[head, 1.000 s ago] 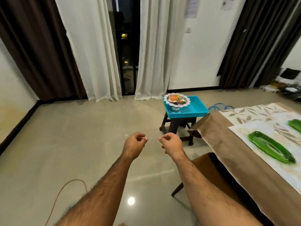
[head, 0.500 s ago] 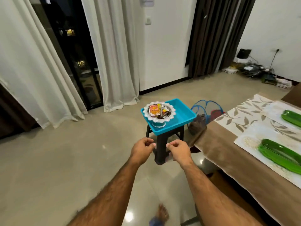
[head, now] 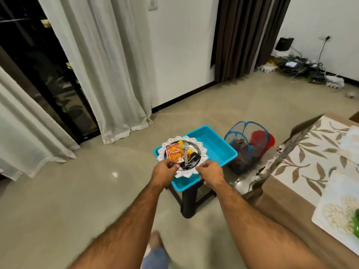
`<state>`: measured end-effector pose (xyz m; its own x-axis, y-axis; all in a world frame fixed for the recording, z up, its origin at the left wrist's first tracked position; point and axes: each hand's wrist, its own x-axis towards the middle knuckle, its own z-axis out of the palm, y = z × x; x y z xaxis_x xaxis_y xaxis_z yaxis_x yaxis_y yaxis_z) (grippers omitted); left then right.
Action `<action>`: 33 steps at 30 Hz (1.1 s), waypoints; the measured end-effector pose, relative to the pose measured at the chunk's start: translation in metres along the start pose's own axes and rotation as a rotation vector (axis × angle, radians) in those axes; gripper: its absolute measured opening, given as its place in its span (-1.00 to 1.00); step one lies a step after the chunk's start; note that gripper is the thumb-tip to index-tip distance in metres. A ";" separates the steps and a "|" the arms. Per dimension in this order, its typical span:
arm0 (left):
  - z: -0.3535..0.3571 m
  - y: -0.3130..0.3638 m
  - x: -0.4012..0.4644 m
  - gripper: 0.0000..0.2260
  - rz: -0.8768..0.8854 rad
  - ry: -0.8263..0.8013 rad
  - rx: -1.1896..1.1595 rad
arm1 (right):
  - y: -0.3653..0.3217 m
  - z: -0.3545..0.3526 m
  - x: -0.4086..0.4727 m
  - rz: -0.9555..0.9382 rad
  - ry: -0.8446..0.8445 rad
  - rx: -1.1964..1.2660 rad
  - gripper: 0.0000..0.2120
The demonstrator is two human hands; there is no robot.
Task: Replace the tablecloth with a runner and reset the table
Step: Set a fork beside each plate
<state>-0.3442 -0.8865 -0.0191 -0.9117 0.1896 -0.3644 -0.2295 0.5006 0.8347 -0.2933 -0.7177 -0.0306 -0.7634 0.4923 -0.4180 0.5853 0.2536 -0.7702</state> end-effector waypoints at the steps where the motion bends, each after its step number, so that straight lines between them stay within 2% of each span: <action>1: 0.004 0.001 0.026 -0.83 -0.006 -0.018 -0.002 | -0.004 0.004 0.020 0.017 0.002 -0.003 -0.85; 5: 0.016 0.004 0.118 -0.86 -0.047 -0.103 -0.041 | -0.015 0.022 0.094 0.098 -0.005 -0.016 -0.82; 13: 0.009 -0.012 0.244 -0.82 -0.291 -0.269 -0.041 | -0.027 0.075 0.211 0.284 0.004 -0.099 -0.88; 16: 0.012 -0.017 0.280 -0.89 -0.333 -0.307 -0.023 | -0.027 0.095 0.250 0.316 -0.031 -0.203 -0.78; 20: 0.029 -0.029 0.314 -0.90 -0.311 -0.329 -0.008 | -0.017 0.124 0.294 0.333 -0.051 -0.382 -0.69; 25: 0.047 -0.045 0.336 -0.84 -0.319 -0.328 0.002 | -0.013 0.151 0.316 0.368 -0.023 -0.605 -0.70; 28: 0.049 -0.048 0.341 -0.88 -0.355 -0.336 -0.007 | -0.013 0.158 0.320 0.407 -0.038 -0.652 -0.81; 33: 0.051 -0.037 0.349 -0.85 -0.346 -0.360 -0.001 | -0.015 0.150 0.327 0.427 -0.070 -0.638 -0.80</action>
<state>-0.6364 -0.7958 -0.1977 -0.6066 0.2919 -0.7394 -0.4983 0.5852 0.6398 -0.5922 -0.6853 -0.2283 -0.4391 0.6067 -0.6627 0.8609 0.4951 -0.1172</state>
